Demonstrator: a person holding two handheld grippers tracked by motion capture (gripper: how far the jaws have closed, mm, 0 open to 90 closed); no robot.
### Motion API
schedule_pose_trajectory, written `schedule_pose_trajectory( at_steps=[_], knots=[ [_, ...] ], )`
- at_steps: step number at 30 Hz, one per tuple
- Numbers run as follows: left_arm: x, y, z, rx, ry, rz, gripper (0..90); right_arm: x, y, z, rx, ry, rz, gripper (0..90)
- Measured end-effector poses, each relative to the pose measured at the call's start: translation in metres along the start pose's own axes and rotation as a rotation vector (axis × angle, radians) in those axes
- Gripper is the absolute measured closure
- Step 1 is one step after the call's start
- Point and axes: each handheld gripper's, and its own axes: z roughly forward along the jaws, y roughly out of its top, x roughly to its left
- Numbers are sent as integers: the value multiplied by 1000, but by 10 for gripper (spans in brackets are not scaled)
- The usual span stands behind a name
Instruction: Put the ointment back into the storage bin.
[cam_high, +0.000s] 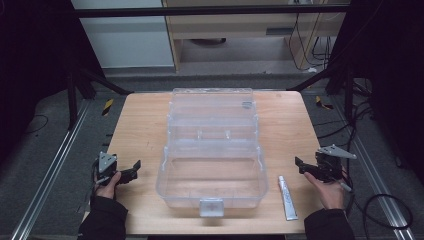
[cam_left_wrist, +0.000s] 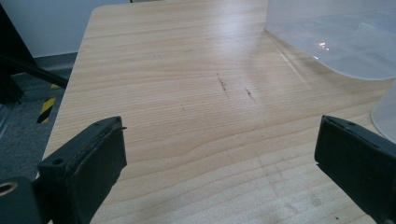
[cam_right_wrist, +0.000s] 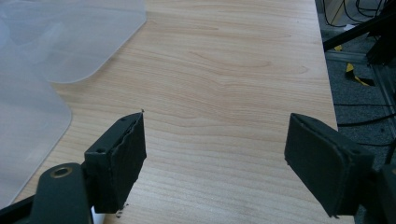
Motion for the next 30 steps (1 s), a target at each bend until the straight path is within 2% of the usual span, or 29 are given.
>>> schedule_pose_trajectory(
  at_steps=[5, 9, 12, 15, 20, 30],
  knots=[
    [0, 0, 0, -1, 0, -1, 16, 4, 5, -5, 7, -1, -13, 241],
    [0, 0, 0, -2, 1, 1, 16, 10, 10, -9, 36, 2, -11, 271],
    [0, 0, 0, -2, 0, 1, 16, 17, 17, -14, 74, -4, -28, 282],
    [0, 0, 0, -2, -1, 1, 16, 21, 19, -18, 75, 7, -24, 288],
    [0, 0, 0, -2, 0, 2, 16, 30, 24, -24, 121, 12, -71, 290],
    [0, 0, 0, -2, -1, 2, 16, 40, 36, -36, 226, 50, -60, 309]
  ],
)
